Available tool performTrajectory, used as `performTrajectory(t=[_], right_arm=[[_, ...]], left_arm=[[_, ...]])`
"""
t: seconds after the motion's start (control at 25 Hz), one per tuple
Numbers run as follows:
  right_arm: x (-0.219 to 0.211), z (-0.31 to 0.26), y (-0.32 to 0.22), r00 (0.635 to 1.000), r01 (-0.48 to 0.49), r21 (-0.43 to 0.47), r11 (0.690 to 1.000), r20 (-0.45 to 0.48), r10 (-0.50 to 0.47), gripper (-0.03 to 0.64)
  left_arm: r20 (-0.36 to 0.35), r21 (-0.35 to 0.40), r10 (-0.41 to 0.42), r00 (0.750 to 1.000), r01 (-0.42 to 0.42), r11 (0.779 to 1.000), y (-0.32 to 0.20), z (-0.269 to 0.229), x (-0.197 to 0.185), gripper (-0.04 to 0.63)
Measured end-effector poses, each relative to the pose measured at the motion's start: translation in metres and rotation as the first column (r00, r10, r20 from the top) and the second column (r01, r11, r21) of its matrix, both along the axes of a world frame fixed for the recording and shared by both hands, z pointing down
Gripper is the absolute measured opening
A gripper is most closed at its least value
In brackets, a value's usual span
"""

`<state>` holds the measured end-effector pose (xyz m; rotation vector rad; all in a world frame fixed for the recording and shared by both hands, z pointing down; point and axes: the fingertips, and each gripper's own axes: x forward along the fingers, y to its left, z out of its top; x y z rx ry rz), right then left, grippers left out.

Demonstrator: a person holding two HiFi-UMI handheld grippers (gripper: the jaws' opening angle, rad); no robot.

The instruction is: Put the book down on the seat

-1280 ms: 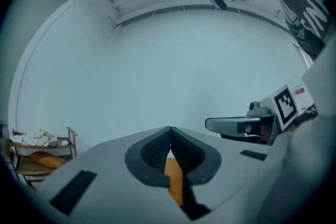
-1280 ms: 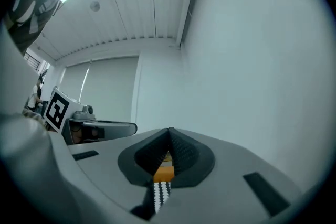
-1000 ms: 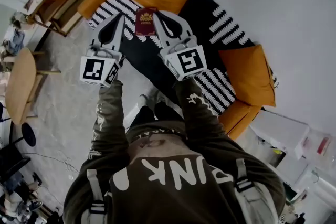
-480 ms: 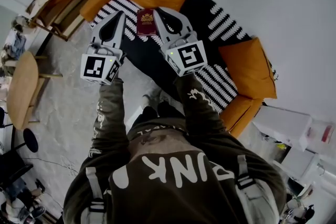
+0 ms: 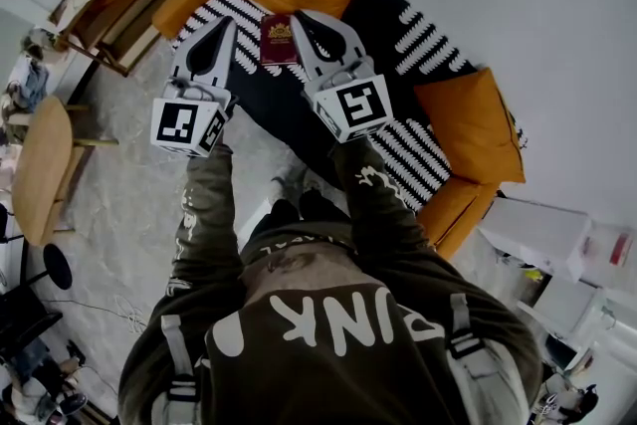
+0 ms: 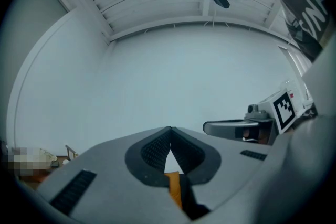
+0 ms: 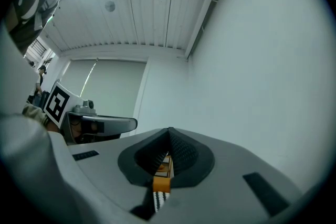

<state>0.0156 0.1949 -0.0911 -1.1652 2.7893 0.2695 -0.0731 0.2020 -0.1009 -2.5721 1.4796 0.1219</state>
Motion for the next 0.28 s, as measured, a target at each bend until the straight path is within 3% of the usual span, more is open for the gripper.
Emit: performTrajectory(t=[0.28], right_arm=[[0.0038, -0.0037, 0.0047, 1.000, 0.001, 0.009, 1.000, -0.001, -0.001, 0.009]], left_arm=[[0.004, 0.006, 0.003, 1.000, -0.003, 1.000, 0.0053, -0.0042, 0.0046, 0.005]])
